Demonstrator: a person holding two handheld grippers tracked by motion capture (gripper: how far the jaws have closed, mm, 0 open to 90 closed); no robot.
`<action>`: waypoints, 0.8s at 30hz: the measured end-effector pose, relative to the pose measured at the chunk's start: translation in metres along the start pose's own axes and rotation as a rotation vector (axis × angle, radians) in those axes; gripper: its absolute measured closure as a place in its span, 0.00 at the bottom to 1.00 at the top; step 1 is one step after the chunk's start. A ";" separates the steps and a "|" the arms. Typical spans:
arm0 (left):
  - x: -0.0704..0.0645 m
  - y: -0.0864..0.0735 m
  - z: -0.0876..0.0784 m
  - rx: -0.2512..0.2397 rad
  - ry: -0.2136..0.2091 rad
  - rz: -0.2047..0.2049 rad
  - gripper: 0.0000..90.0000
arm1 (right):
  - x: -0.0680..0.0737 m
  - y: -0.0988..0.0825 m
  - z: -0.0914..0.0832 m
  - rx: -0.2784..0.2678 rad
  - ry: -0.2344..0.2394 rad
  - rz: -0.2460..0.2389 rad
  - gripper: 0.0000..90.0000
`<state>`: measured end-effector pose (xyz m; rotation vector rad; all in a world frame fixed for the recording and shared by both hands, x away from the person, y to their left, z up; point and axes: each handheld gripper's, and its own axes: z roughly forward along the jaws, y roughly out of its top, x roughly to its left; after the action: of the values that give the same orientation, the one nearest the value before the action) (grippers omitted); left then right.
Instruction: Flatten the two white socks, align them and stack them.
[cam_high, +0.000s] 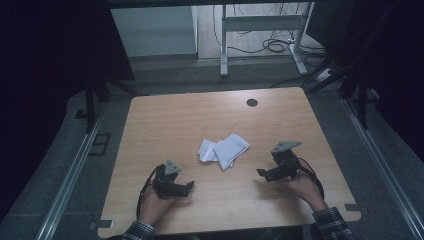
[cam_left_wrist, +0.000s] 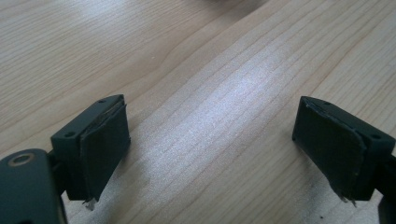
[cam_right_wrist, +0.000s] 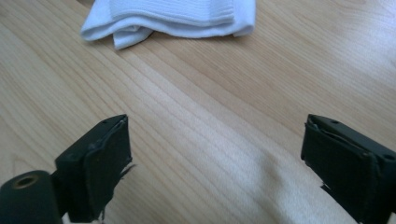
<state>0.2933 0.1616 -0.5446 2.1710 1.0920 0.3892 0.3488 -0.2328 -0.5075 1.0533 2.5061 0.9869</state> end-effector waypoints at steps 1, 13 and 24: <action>0.000 0.000 0.000 0.000 0.000 0.000 0.12 | 0.000 0.003 0.001 0.002 -0.001 0.003 0.14; 0.000 0.000 0.000 0.000 0.000 0.001 0.12 | -0.007 0.023 0.009 0.002 0.043 0.020 0.36; 0.000 0.000 0.000 0.001 -0.001 0.001 0.12 | -0.010 0.052 0.027 -0.024 0.107 0.026 0.52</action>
<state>0.2933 0.1617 -0.5445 2.1727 1.0909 0.3884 0.3967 -0.2000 -0.4926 1.0549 2.5642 1.1064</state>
